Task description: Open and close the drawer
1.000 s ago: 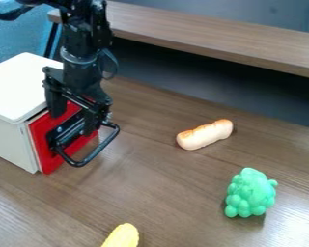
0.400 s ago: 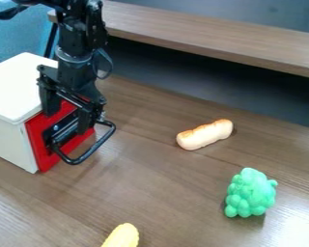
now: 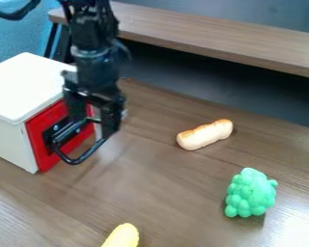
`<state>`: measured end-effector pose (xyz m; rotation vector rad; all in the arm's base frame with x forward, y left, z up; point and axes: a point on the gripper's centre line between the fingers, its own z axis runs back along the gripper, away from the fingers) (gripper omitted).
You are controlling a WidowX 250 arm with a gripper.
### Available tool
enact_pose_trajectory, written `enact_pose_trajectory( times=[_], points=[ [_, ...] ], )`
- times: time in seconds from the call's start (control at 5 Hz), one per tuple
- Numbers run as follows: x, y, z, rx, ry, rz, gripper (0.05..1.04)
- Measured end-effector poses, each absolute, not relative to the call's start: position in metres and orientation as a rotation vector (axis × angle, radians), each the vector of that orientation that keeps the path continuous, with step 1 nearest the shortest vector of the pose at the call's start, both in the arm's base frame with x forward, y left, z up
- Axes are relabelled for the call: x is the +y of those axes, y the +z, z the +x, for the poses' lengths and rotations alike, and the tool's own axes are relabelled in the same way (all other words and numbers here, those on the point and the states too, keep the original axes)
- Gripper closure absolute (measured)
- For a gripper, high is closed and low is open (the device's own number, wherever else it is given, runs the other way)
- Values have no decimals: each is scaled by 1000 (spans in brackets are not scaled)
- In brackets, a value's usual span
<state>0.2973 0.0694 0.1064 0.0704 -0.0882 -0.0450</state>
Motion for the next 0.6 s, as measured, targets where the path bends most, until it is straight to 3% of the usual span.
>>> enact_pose_trajectory(
  times=[0.2, 0.4, 0.6],
  points=[
    [52, 127, 309, -122, -90, -29, 84],
    [41, 152, 319, -141, -123, -57, 84],
    [40, 158, 320, -137, -139, -64, 84]
  ],
)
